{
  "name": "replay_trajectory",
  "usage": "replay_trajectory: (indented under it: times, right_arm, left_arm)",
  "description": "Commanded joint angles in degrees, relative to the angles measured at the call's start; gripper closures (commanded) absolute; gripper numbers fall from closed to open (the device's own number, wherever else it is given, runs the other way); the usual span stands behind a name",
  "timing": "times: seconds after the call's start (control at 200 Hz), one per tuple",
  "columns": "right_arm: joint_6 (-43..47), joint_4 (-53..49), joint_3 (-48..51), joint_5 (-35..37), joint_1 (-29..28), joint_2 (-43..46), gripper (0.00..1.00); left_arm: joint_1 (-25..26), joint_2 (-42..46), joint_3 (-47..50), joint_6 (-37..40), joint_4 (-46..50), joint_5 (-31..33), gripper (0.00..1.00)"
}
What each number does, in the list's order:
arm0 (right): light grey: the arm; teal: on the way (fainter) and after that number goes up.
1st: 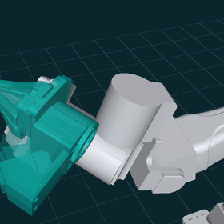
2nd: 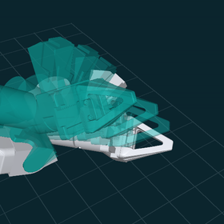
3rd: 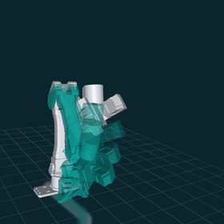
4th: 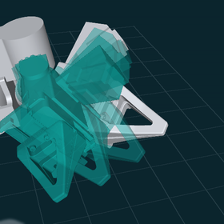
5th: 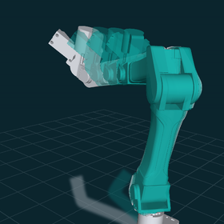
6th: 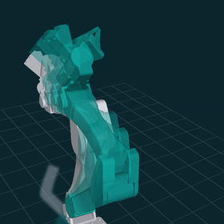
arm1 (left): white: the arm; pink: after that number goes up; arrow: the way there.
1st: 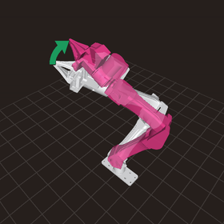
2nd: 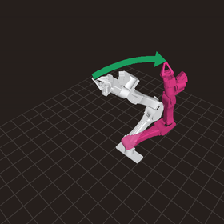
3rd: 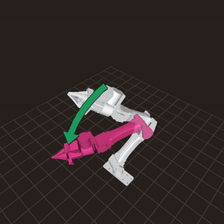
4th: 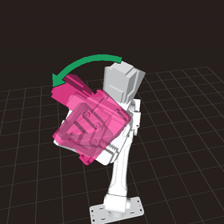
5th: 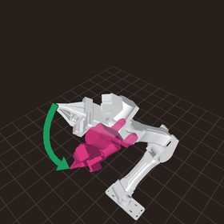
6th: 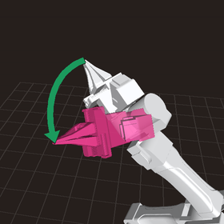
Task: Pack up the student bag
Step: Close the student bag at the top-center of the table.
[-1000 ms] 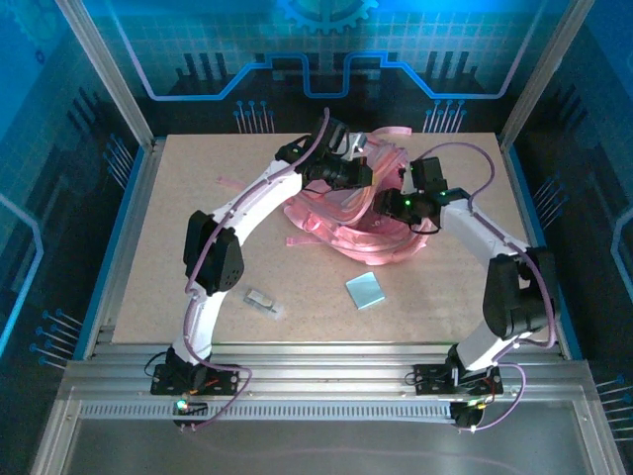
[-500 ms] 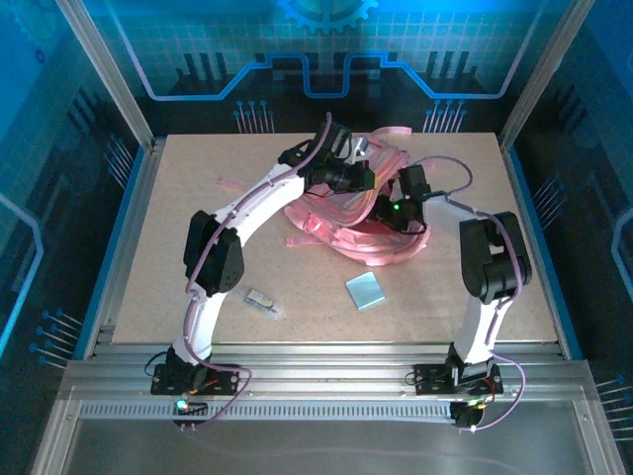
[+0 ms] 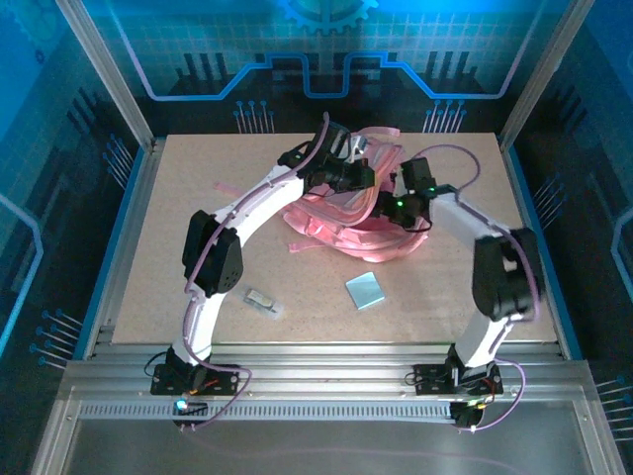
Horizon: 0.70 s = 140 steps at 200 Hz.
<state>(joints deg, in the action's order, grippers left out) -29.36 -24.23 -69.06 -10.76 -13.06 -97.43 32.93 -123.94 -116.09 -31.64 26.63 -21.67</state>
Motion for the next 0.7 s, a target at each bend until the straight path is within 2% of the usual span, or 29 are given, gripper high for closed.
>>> replay_trajectory:
  times: [0.0,0.22,0.235,0.315,0.375,0.515,0.695]
  right_arm:
    - [5.8,-11.4,2.8,6.9,0.8,10.0,0.18]
    - [4.6,-20.7,6.0,11.0,-1.3,22.9,0.15]
    - [4.1,-20.9,6.3,11.0,-1.8,23.6,0.14]
    - [0.6,-20.5,7.6,11.3,-5.2,27.2,0.15]
    - [-2.3,-18.6,8.8,11.9,-8.6,28.8,0.16]
    - [-10.2,-11.7,11.4,16.2,-16.4,27.6,0.2]
    - [-20.1,-4.2,10.2,24.1,-25.3,19.5,0.32]
  left_arm:
    - [1.4,-1.1,-3.4,-1.2,-6.3,-2.6,1.0]
    - [1.4,-2.9,-3.4,-4.8,-10.2,-3.8,1.0]
    - [1.4,-2.8,-3.5,-4.8,-10.1,-3.9,0.96]
    - [0.8,-2.2,-3.2,-4.0,-8.7,-3.5,0.61]
    - [-0.3,-0.7,-1.9,-3.5,-7.7,-2.8,0.44]
    - [-4.5,7.0,10.0,-5.3,-12.8,-1.4,0.31]
    - [-10.2,17.1,29.5,-8.3,-21.1,2.7,0.28]
